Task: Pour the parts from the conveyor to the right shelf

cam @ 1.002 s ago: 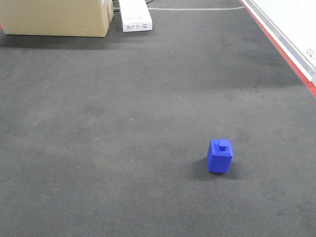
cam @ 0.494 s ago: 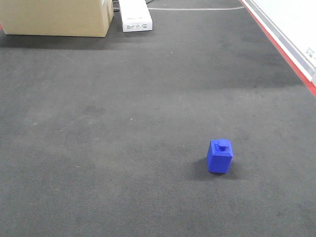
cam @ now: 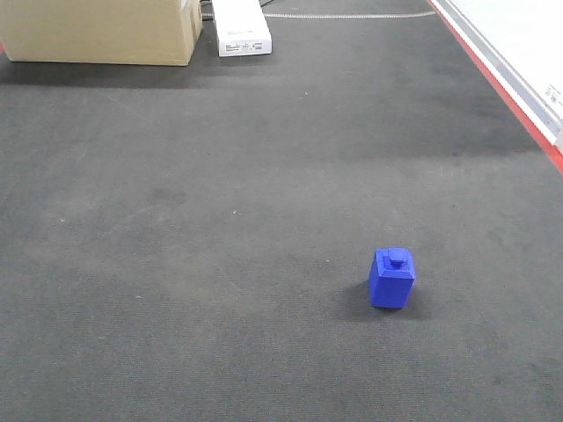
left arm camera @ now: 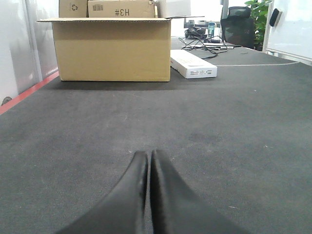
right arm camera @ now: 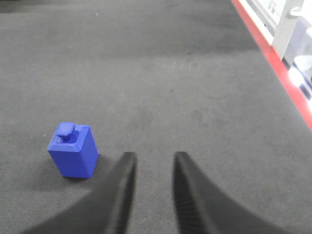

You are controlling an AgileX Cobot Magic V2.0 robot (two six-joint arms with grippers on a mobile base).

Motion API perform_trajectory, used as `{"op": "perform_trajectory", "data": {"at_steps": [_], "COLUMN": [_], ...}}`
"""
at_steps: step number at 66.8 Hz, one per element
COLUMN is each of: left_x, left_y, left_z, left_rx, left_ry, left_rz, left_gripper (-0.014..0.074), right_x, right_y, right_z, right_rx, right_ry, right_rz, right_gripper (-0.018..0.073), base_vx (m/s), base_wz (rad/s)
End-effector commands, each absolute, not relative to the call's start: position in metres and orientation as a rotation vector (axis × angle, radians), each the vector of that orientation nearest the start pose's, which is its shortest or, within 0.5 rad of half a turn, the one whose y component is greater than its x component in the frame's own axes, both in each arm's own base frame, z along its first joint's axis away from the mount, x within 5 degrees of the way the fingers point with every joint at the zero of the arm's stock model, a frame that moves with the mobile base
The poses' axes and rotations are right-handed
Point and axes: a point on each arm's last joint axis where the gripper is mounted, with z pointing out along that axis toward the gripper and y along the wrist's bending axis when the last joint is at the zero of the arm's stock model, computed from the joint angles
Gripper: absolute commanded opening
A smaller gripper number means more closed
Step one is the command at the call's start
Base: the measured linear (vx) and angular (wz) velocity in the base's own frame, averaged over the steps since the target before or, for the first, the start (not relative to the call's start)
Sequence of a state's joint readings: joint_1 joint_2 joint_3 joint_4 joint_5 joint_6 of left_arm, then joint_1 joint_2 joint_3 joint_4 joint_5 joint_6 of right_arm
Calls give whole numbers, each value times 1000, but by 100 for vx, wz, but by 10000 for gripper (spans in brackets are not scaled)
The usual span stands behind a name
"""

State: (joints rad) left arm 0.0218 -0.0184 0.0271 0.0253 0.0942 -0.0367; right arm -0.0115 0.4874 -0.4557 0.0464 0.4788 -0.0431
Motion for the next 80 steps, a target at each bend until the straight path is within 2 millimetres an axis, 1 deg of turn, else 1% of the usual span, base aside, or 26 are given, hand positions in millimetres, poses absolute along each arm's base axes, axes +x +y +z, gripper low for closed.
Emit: {"op": "perform_trajectory", "data": {"at_steps": [1, 4, 7, 12, 16, 22, 29, 39, 45, 54, 61, 63, 64, 71, 80], "left_x": [55, 55, 55, 55, 55, 55, 55, 55, 55, 55, 55, 55, 55, 55, 55], "left_y": [1, 1, 1, 1, 1, 1, 1, 1, 1, 1, 1, 1, 1, 1, 1], "left_z": [210, 210, 210, 210, 210, 210, 210, 210, 210, 210, 210, 210, 210, 210, 210], "left_rx": [-30, -30, -30, -30, -30, -30, -30, -30, -30, -30, -30, -30, -30, -30, -30], "left_ry": [1489, 1489, 1489, 1489, 1489, 1489, 1489, 1489, 1489, 1489, 1489, 1489, 1489, 1489, 1489], "left_rz": [-7, -7, -7, -7, -7, -7, -7, -7, -7, -7, -7, -7, -7, -7, -7], "left_gripper": [-6, -6, -6, -6, -6, -6, -6, -6, -6, -6, -6, -6, -6, -6, -6], "right_x": [109, 111, 114, 119, 124, 132, 148, 185, 208, 240, 263, 270, 271, 290, 308], "right_y": [1, 1, 1, 1, 1, 3, 13, 35, 48, 66, 81, 85, 85, 93, 99], "right_z": [301, 301, 302, 308, 314, 326, 337, 346, 347, 342, 331, 325, 325, 309, 290], "right_rx": [3, 5, 10, 3, -12, -18, -111, -225, -232, -202, -212, -215, -216, -201, -123], "right_ry": [1926, 1936, 1941, 1943, 1950, 1980, 2037, 2199, 2285, 2374, 2451, 2479, 2483, 2578, 2712], "right_rz": [20, 22, 30, 28, 19, 39, 75, 124, 136, 167, 181, 179, 179, 173, 169], "right_gripper": [333, 390, 427, 477, 498, 503, 501, 498, 498, 498, 498, 498, 498, 498, 498], "base_vx": [0, 0, 0, 0, 0, 0, 0, 0, 0, 0, 0, 0, 0, 0, 0], "base_wz": [0, 0, 0, 0, 0, 0, 0, 0, 0, 0, 0, 0, 0, 0, 0]}}
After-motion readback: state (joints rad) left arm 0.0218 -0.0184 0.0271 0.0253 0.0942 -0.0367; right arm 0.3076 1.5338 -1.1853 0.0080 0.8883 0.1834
